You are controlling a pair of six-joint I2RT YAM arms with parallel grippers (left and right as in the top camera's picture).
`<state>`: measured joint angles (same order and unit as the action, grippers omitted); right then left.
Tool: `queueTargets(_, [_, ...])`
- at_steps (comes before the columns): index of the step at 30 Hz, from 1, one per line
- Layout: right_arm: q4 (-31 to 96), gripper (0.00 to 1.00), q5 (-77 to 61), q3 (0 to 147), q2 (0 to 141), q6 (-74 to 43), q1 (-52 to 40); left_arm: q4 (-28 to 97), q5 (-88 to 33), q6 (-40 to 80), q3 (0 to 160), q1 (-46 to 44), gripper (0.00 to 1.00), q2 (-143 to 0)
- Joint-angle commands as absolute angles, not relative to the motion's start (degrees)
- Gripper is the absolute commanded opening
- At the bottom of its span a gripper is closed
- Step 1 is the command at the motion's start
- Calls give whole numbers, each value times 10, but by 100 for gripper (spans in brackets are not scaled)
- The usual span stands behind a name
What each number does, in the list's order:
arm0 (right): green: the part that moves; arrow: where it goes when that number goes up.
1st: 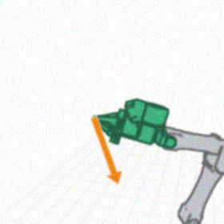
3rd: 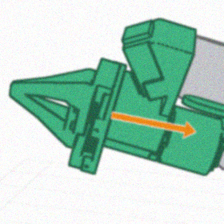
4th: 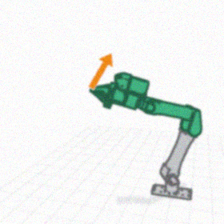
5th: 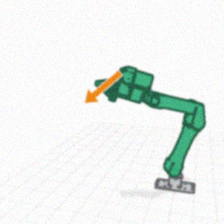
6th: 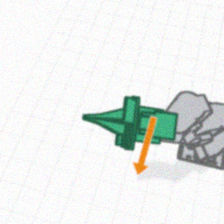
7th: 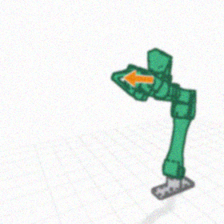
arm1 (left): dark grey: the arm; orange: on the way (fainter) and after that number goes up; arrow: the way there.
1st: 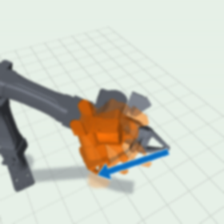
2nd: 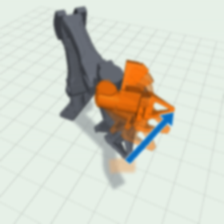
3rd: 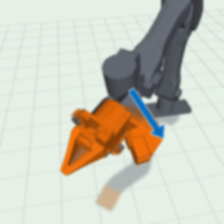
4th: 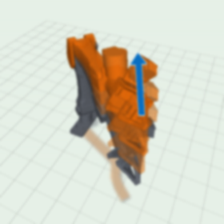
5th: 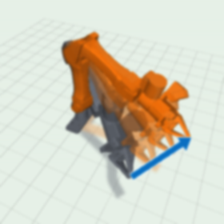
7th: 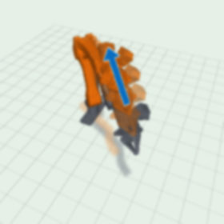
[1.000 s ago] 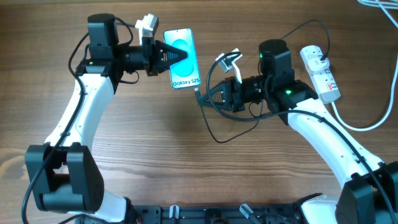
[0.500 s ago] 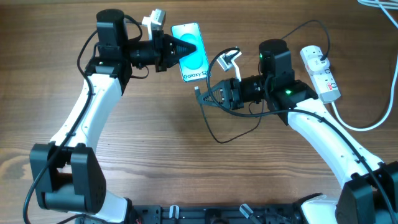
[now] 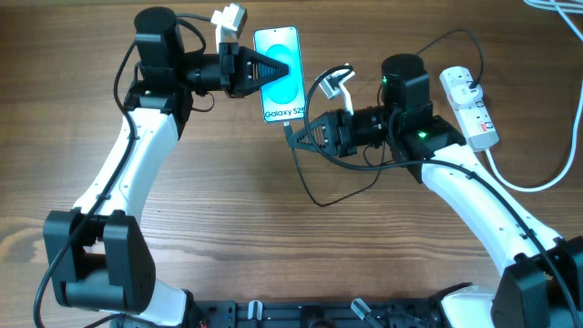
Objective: Plug charger to phone and switch on socket
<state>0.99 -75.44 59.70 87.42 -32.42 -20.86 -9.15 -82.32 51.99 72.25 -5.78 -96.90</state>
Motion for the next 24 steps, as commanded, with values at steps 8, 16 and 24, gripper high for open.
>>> queueTargets(8, [-13, 4, -772, 604, 868, -350, -210, -96, -814, 504, 730, -58, 4, -955])
queueTargets(16, [-38, 4, -772, 604, 868, -380, -210, -97, -793, 561, 730, -57, 4, -955])
queueTargets(24, [-39, 4, -771, 604, 868, -392, -210, -97, -777, 590, 730, -46, 4, -955])
